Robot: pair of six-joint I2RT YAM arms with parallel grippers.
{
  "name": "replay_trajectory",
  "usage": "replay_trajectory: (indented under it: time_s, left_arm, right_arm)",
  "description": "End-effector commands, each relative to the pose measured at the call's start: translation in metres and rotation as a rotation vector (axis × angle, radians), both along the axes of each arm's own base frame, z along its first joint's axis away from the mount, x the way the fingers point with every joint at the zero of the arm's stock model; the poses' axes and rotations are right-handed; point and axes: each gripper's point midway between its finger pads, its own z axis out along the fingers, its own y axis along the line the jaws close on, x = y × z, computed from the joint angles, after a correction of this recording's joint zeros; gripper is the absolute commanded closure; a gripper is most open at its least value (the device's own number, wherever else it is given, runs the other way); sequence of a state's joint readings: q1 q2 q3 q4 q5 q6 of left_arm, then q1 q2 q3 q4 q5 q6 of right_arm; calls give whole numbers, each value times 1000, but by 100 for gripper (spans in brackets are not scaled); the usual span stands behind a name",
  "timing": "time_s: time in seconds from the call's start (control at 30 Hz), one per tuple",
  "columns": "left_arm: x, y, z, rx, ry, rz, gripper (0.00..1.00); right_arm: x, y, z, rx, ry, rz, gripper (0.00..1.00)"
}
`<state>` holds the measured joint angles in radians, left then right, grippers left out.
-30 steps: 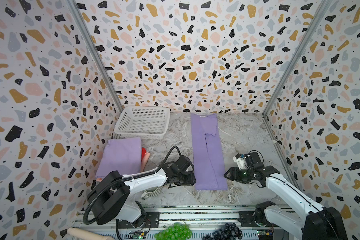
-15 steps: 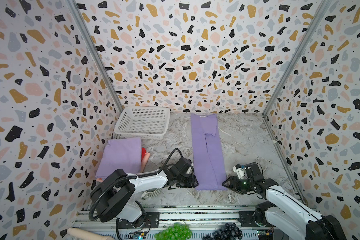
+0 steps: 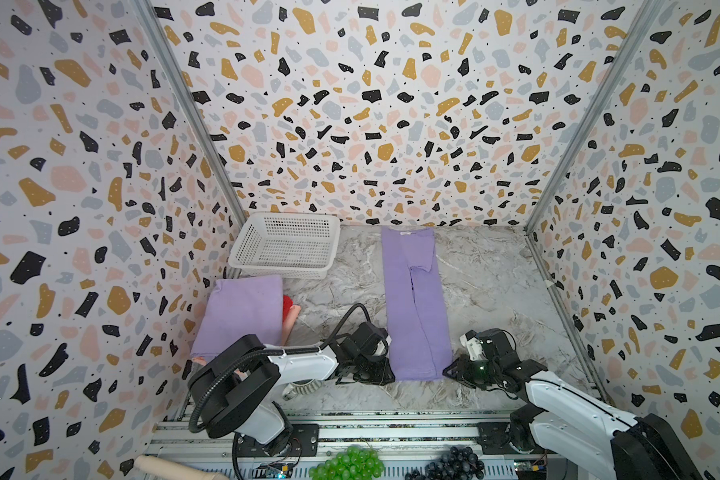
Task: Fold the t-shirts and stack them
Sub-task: 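Move both grippers to the strip's end nearest the robot and grasp it, then lift the near end with both grippers and fold it toward the far end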
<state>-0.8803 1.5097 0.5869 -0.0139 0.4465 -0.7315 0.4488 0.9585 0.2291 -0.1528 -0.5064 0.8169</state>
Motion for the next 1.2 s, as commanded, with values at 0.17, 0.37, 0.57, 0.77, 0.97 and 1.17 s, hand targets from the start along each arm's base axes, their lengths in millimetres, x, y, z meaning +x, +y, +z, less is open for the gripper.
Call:
replay_trajectory:
  time_s: [0.17, 0.37, 0.57, 0.77, 0.97, 1.17]
  left_arm:
    - [20, -12, 46, -33, -129, -16, 100]
    - [45, -28, 98, -106, -209, 28, 100]
    - [109, -34, 116, -89, -291, 79, 100]
    - [199, -36, 121, -79, -346, 190, 100]
    - [264, -37, 108, -56, -344, 256, 100]
    - [302, -29, 90, -23, -321, 313, 100]
  right_arm:
    - [16, 6, 28, -8, -86, 5, 89]
    - [58, 17, 89, 3, -249, -12, 91]
    - [132, 33, 124, -52, -379, 12, 91]
    - [214, 32, 113, -149, -402, -6, 91]
    - [263, 33, 92, -155, -369, -14, 91]
    - [298, 34, 86, -132, -376, -30, 86]
